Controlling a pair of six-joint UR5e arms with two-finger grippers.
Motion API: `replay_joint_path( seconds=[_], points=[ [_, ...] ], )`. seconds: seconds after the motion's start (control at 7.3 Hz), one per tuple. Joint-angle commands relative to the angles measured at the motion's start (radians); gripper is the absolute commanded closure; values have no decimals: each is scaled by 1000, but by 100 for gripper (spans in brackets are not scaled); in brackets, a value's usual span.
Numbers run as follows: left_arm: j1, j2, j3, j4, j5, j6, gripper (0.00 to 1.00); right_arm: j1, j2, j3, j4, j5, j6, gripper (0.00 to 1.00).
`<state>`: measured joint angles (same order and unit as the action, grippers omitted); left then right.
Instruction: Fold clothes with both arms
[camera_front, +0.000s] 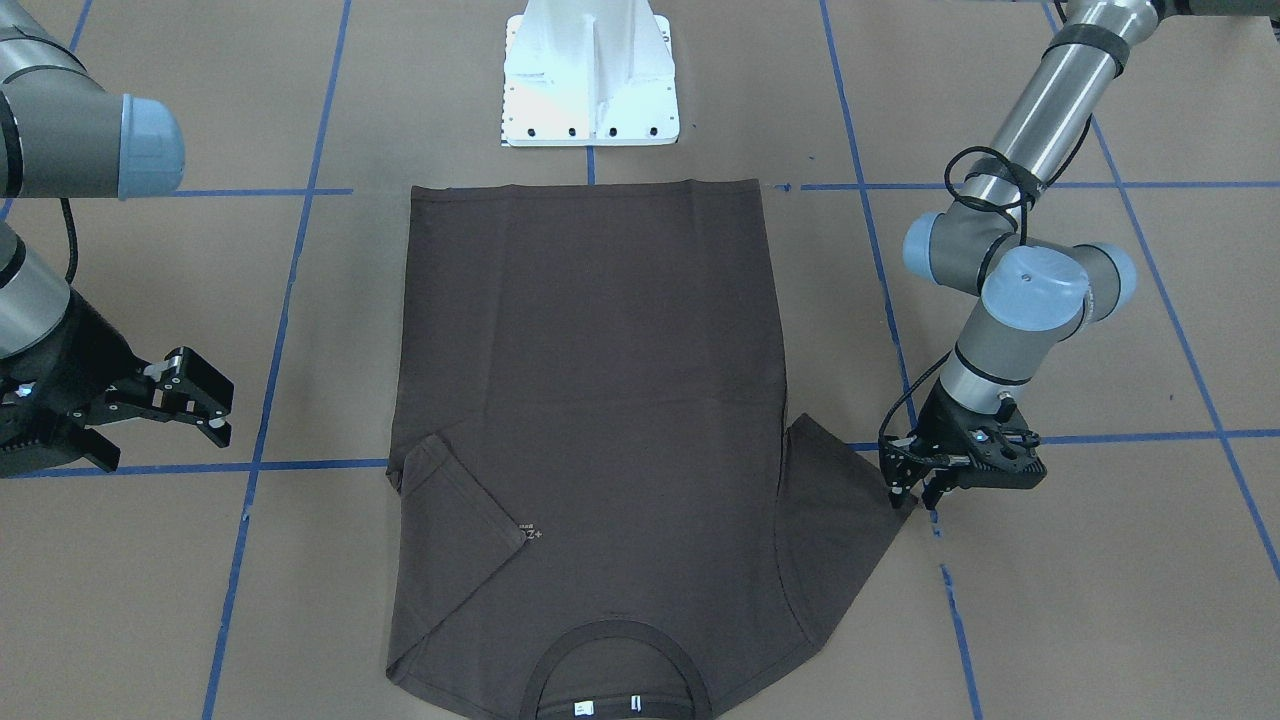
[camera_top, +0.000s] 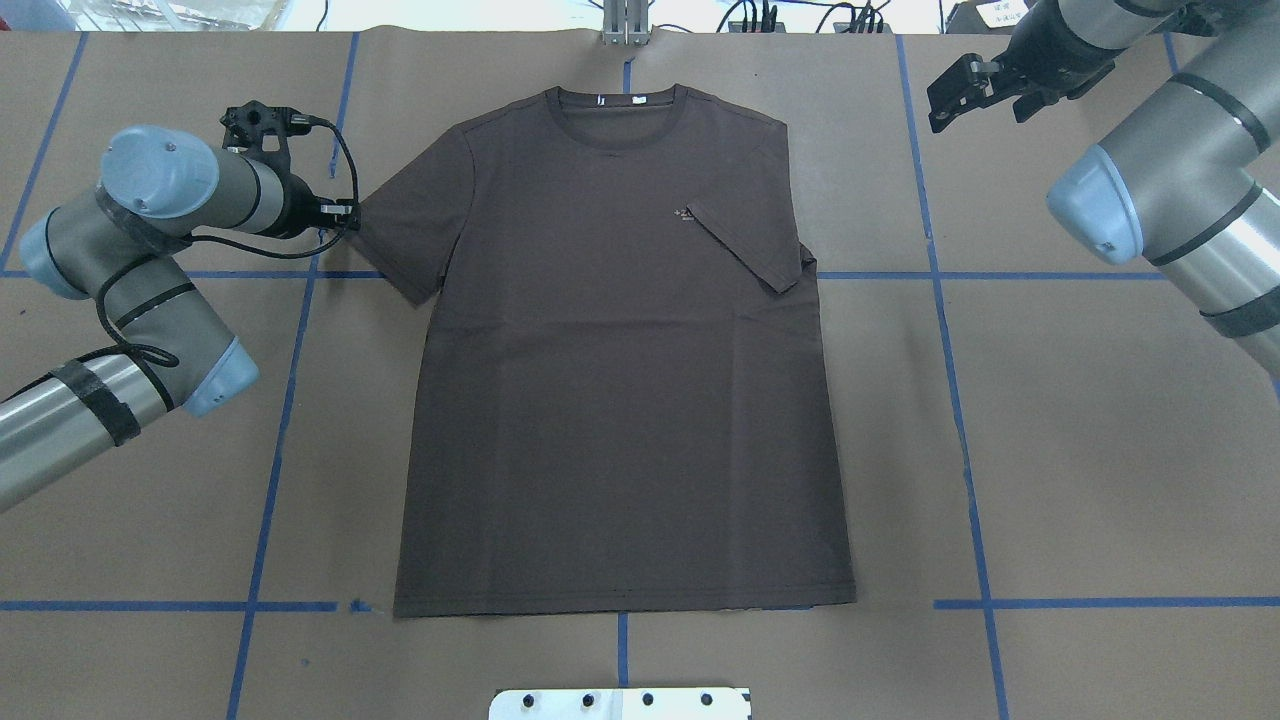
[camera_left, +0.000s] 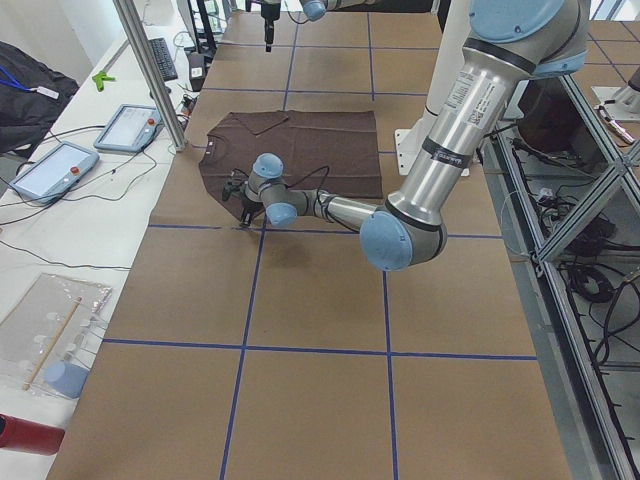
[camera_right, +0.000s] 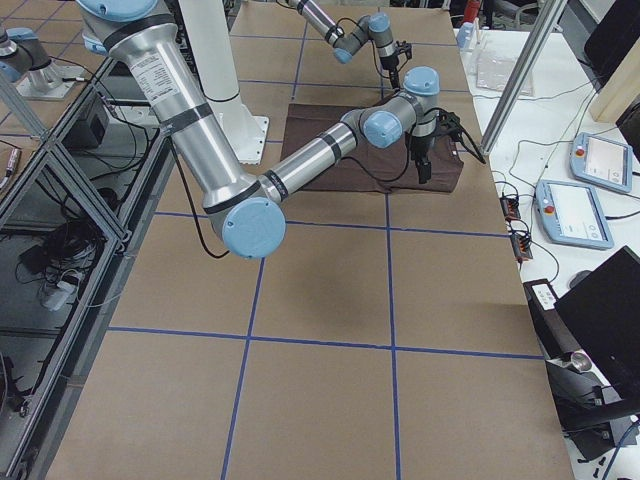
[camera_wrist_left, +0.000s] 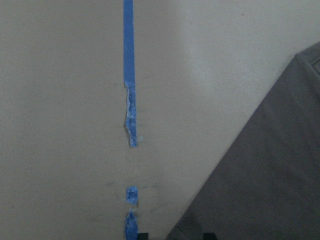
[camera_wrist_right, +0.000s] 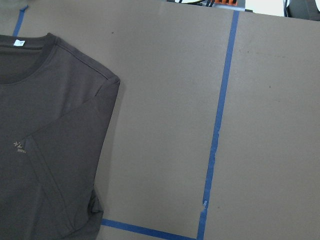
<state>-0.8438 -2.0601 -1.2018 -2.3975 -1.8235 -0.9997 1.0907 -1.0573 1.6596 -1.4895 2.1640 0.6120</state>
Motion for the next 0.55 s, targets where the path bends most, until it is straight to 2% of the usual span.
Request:
replay_joint_path(
  seconds=[0.0, 0.14, 0.27, 0.41],
  points=[
    [0, 0, 1, 0, 1, -7, 75, 0, -6, 6, 0, 0, 0, 0],
    [2, 0, 1, 0, 1, -8, 79, 0, -9, 6, 0, 0, 0, 0],
    [2, -2, -1, 0, 3, -11, 92, 0, -9, 12, 0, 0, 0, 0],
    [2, -2, -2, 0, 3, -13, 100, 0, -10, 14, 0, 0, 0, 0]
  ],
)
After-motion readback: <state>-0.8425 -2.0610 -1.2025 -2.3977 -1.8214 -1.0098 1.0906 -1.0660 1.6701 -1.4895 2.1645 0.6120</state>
